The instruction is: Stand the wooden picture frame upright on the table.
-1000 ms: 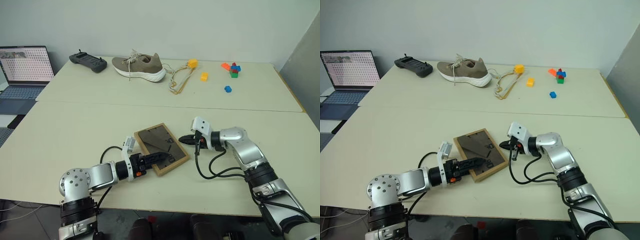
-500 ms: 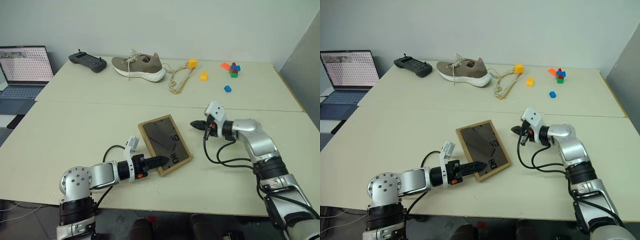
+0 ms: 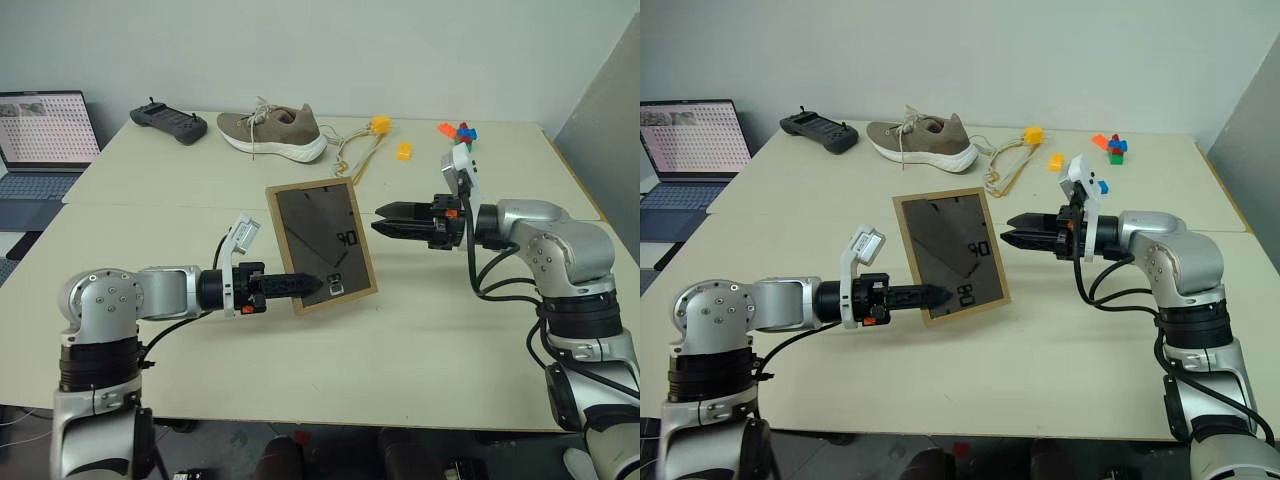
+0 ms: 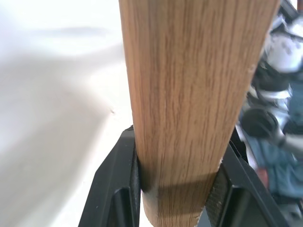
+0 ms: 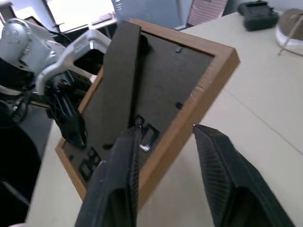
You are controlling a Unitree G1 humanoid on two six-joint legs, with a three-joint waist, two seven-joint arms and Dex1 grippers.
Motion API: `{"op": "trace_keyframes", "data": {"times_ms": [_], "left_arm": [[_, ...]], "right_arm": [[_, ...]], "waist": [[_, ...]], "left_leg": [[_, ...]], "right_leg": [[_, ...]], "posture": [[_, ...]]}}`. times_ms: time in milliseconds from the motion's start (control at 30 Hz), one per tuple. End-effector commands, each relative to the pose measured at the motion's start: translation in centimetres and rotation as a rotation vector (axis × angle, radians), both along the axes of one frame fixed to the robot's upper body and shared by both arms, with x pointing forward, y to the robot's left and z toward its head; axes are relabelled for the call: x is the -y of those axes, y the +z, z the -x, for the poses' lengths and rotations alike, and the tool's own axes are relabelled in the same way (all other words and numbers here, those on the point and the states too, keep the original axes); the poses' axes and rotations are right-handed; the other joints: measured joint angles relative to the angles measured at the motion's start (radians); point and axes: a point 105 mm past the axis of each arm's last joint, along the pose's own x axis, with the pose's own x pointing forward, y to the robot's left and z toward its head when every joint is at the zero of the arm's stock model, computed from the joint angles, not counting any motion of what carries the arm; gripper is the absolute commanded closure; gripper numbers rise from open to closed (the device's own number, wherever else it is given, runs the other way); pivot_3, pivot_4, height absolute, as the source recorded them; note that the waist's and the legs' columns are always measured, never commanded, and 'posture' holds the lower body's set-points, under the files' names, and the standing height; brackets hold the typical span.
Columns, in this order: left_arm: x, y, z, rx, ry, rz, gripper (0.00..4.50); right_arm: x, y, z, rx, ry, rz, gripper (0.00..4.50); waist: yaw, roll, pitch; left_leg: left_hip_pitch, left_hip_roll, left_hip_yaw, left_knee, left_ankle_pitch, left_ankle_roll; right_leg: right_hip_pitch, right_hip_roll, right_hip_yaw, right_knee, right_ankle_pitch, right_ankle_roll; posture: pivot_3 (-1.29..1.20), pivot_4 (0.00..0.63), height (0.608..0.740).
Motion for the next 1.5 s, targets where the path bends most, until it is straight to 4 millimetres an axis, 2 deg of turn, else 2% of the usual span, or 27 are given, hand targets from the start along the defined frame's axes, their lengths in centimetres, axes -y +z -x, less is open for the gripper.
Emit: {"op": "trace_keyframes", "data": {"times_ms": [33,167,300,533,667,767,867,1000,1167,1233,1267,1300,1400,1500], "left_arm": [[0.1,1.2,-0.6,0.095,-0.063,-0.006,3.22],[0.1,1.1,-1.0,0.124,-0.1,-0.028,3.22],[0.4,1.0,-1.4,0.135,-0.114,-0.025,3.22],[0.6,0.7,-1.4,0.146,-0.125,-0.025,3.22],[0.6,0.6,-1.6,0.148,-0.115,-0.021,3.22],[0.6,0.4,-1.5,0.147,-0.117,-0.021,3.22],[0.7,0.2,-1.4,0.142,-0.122,-0.023,3.22],[0.9,0.2,-1.3,0.136,-0.135,-0.012,3.22],[1.1,0.6,-1.0,0.107,-0.149,0.021,3.22],[0.9,0.6,-0.8,0.081,-0.152,0.027,3.22],[0.8,0.9,-0.6,0.043,-0.152,0.058,3.22],[0.8,1.3,-0.3,-0.001,-0.16,0.098,3.22],[0.7,2.6,0.2,-0.106,-0.188,0.191,3.22],[1.3,2.9,1.1,-0.15,-0.249,0.2,3.22]], "right_arm": [[-2.0,2.6,0.9,0.031,0.08,-0.06,1.61],[-3.7,2.9,0.4,0.089,0.06,-0.04,0.8],[-5.7,2.4,0.1,0.157,0.028,0.009,0.08],[-6.7,1.3,2.2,0.182,0.092,0.04,0.08],[-5.8,1.5,4.8,0.136,0.198,0.021,0.08],[-5.0,2.0,5.5,0.101,0.211,0.0,0.08],[-4.1,2.2,5.2,0.075,0.17,-0.012,0.08],[-2.8,1.5,4.4,0.093,0.095,0.029,0.08],[0.8,-0.4,3.2,0.182,-0.04,0.16,0.08],[2.5,-1.7,3.1,0.267,-0.071,0.265,0.08],[3.6,-2.1,2.6,0.39,-0.107,0.322,0.08],[4.8,-2.0,1.7,0.628,-0.159,0.386,0.08],[6.5,-2.3,0.9,1.164,-0.182,0.548,0.08],[6.3,-2.3,0.7,1.546,-0.109,0.566,0.08]], "waist": [[-0.004,0.0,0.0],[-0.008,0.001,0.0],[-0.012,0.001,0.001],[-0.012,0.001,0.001],[-0.012,0.001,0.001],[-0.011,0.001,0.001],[-0.012,0.001,0.001],[-0.012,0.001,0.001],[-0.01,0.001,0.001],[-0.007,0.0,0.001],[-0.003,0.0,0.001],[-0.002,0.0,0.001],[-0.01,-0.001,0.002],[-0.021,-0.001,0.002]], "left_leg": [[0.0,0.0,0.0,0.0,0.0,0.0],[-0.001,0.0,0.0,0.0,0.0,0.001],[-0.001,0.0,0.0,0.0,-0.001,0.002],[-0.002,0.001,-0.001,0.0,-0.001,0.002],[-0.002,0.001,-0.001,0.0,-0.001,0.002],[-0.002,0.0,-0.001,0.0,-0.001,0.002],[-0.002,0.0,-0.001,0.0,-0.001,0.003],[-0.002,0.0,-0.001,0.0,-0.001,0.003],[-0.003,0.0,-0.001,0.0,-0.002,0.003],[-0.003,0.0,-0.001,0.0,-0.002,0.003],[-0.003,0.0,-0.001,0.0,-0.002,0.003],[-0.003,0.0,-0.001,0.0,-0.002,0.004],[-0.003,0.0,0.0,0.0,-0.003,0.005],[-0.003,0.0,0.001,0.0,-0.003,0.005]], "right_leg": [[0.0,0.0,0.0,0.0,0.0,0.0],[-0.001,0.0,-0.001,-0.001,0.0,0.0],[-0.001,0.0,-0.001,-0.002,0.0,0.0],[-0.001,0.0,-0.001,-0.002,0.0,0.0],[-0.001,0.0,-0.002,-0.002,0.0,0.0],[-0.001,0.0,-0.002,-0.002,0.0,0.0],[-0.001,0.0,-0.001,-0.002,0.0,0.0],[-0.001,0.001,-0.001,-0.002,0.0,0.0],[-0.001,0.0,-0.001,-0.003,0.0,0.0],[-0.001,0.0,-0.001,-0.004,0.0,0.0],[-0.001,0.0,-0.001,-0.004,0.0,0.0],[0.0,0.0,-0.002,-0.006,0.0,0.0],[0.0,0.0,-0.001,-0.007,0.0,0.001],[0.0,0.0,0.0,-0.006,0.0,0.002]], "posture": [[0.0,0.15,0.74],[0.0,0.15,0.74],[0.0,0.15,0.74],[0.0,0.15,0.74],[0.0,0.15,0.74],[0.0,0.15,0.74],[0.0,0.15,0.74],[0.0,0.15,0.74],[0.0,0.15,0.74],[0.0,0.15,0.74],[0.0,0.15,0.74],[0.0,0.15,0.74],[0.0,0.15,0.74],[0.0,0.15,0.74]]}}
